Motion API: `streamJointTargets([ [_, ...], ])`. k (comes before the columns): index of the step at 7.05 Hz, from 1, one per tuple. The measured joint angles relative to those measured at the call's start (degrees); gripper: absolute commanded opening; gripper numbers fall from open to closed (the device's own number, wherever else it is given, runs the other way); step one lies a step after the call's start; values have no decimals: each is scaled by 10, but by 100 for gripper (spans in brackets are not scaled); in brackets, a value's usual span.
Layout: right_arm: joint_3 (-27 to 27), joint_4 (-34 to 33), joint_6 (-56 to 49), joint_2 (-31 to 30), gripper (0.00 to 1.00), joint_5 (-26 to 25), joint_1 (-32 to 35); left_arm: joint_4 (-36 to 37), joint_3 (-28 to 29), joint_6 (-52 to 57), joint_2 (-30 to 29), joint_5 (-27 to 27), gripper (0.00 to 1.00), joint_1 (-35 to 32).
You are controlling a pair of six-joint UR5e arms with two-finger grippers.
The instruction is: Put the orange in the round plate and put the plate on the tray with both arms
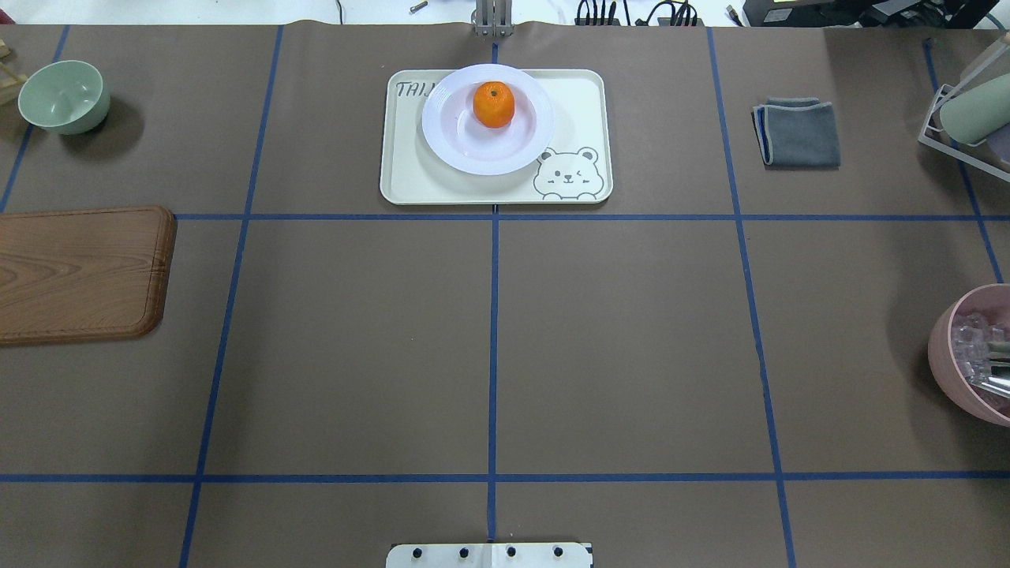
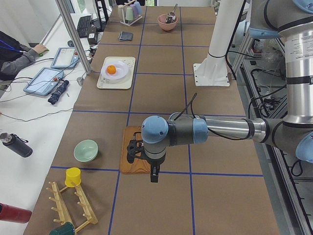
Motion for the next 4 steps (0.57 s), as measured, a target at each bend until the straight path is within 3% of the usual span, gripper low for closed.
streamJointTargets([
  [4, -4, 49, 1, -5, 100, 2, 0, 0, -1, 0, 1, -1, 99, 0],
])
